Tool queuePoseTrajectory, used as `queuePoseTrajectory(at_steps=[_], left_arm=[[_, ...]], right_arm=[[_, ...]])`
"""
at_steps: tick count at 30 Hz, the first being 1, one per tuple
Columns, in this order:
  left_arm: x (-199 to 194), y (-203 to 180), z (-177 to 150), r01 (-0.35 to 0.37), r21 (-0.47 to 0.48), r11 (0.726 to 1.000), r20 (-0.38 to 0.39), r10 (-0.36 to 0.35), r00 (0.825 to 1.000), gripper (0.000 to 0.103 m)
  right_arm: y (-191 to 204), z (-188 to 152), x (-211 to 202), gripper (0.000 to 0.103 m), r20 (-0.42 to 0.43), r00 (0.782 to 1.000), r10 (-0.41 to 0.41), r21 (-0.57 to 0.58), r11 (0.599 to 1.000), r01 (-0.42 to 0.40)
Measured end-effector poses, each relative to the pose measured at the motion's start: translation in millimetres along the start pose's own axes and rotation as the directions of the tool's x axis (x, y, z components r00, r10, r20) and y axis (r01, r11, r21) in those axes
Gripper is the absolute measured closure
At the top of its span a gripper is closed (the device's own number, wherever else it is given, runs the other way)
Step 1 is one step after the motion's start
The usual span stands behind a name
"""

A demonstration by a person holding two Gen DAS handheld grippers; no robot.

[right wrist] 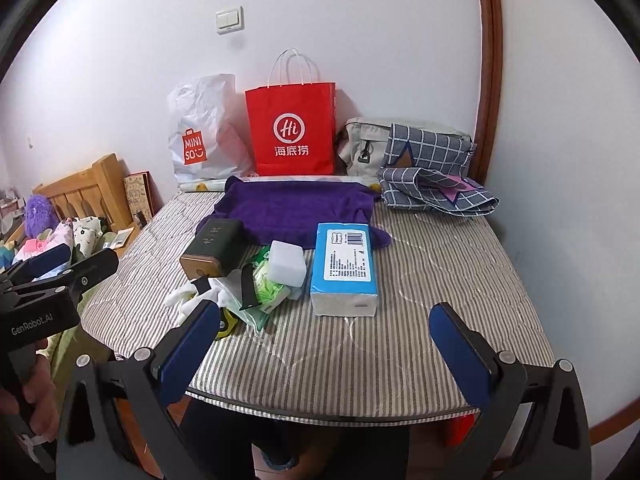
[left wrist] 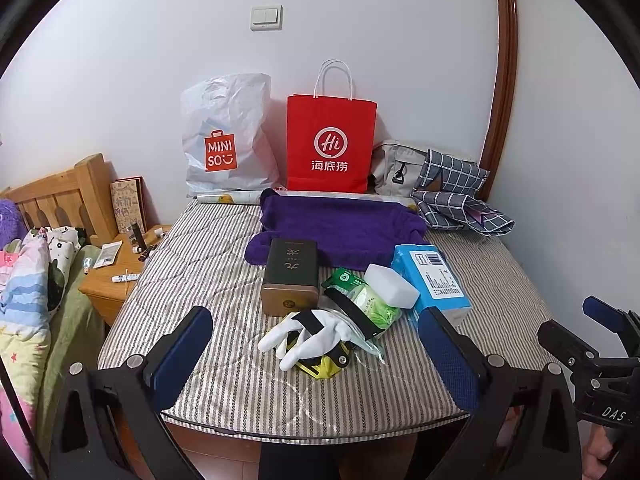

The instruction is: Organize soft objects

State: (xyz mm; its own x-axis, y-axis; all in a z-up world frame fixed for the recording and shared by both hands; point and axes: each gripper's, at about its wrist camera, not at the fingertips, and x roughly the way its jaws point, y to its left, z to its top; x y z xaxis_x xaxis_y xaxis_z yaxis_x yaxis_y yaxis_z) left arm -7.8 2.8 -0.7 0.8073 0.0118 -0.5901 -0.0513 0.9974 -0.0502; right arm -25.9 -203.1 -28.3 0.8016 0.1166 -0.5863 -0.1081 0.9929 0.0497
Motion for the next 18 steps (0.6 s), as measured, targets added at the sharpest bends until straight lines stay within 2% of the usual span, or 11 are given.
queuePoseTrajectory(at_steps=[18], left_arm=[[0.3, -0.1, -1.4, -0.001, -0.002, 1.0, -0.002, 0.001, 1.0, 0.0]], right_arm=[[1.0, -0.8, -0.2, 0.0, 0.004, 1.0, 0.002, 0.005, 1.0, -0.002]])
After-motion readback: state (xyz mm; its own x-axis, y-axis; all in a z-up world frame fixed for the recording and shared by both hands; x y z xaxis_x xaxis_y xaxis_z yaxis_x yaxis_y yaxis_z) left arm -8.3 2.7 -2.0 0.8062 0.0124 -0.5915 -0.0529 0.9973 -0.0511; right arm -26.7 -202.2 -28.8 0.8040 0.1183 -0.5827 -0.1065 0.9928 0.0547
